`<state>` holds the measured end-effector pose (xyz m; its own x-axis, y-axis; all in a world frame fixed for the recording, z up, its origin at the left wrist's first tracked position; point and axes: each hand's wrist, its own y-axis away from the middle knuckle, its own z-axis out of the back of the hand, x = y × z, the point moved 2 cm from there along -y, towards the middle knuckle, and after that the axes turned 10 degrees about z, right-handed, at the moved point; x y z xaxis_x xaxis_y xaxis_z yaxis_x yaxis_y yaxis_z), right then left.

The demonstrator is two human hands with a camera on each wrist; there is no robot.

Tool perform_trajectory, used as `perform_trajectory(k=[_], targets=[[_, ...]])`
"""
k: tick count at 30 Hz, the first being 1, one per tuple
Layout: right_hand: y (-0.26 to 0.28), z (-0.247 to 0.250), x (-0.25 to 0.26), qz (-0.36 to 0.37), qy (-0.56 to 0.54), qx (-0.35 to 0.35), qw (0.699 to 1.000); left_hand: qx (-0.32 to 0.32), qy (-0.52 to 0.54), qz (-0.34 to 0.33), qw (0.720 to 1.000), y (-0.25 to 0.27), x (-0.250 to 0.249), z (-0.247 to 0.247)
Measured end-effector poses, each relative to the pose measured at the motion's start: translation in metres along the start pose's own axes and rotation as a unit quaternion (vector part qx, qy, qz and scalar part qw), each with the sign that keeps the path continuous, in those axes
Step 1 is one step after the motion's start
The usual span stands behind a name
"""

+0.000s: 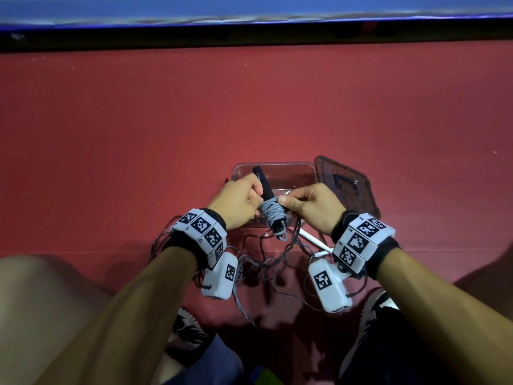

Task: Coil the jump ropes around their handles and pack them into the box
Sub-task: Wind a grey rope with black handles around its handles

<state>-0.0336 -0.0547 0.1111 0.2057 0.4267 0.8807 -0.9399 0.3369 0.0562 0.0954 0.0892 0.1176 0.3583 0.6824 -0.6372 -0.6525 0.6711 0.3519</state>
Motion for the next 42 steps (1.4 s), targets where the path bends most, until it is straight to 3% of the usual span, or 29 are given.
perform_trajectory(k=[6, 11, 18, 27, 31, 37, 42], targets=[[-0.002, 0.000, -0.009, -0.031, 0.002, -0.047, 0.998, 0.102, 0.081, 0.000, 0.991, 0.006, -0.002, -0.013], [-0.001, -0.003, -0.002, -0.021, 0.011, -0.054, 0.998, 0.027, 0.099, -0.026, 0.994, 0.009, -0.003, -0.019], [0.002, -0.004, 0.004, -0.009, 0.041, -0.042, 0.998, -0.013, 0.115, -0.022, 0.993, 0.011, -0.005, -0.015], [0.004, 0.002, 0.018, 0.013, 0.070, 0.008, 0.997, 0.032, 0.152, 0.041, 0.987, 0.002, 0.005, -0.018], [0.003, 0.002, 0.016, -0.010, 0.055, 0.014, 0.998, 0.055, 0.243, 0.067, 0.966, 0.004, 0.004, -0.016], [0.002, 0.002, 0.006, -0.027, 0.000, -0.030, 0.999, 0.062, 0.284, 0.064, 0.955, 0.007, 0.000, -0.012], [0.004, 0.002, 0.007, -0.052, -0.084, -0.016, 0.995, 0.085, 0.332, 0.078, 0.936, 0.009, 0.001, -0.009]])
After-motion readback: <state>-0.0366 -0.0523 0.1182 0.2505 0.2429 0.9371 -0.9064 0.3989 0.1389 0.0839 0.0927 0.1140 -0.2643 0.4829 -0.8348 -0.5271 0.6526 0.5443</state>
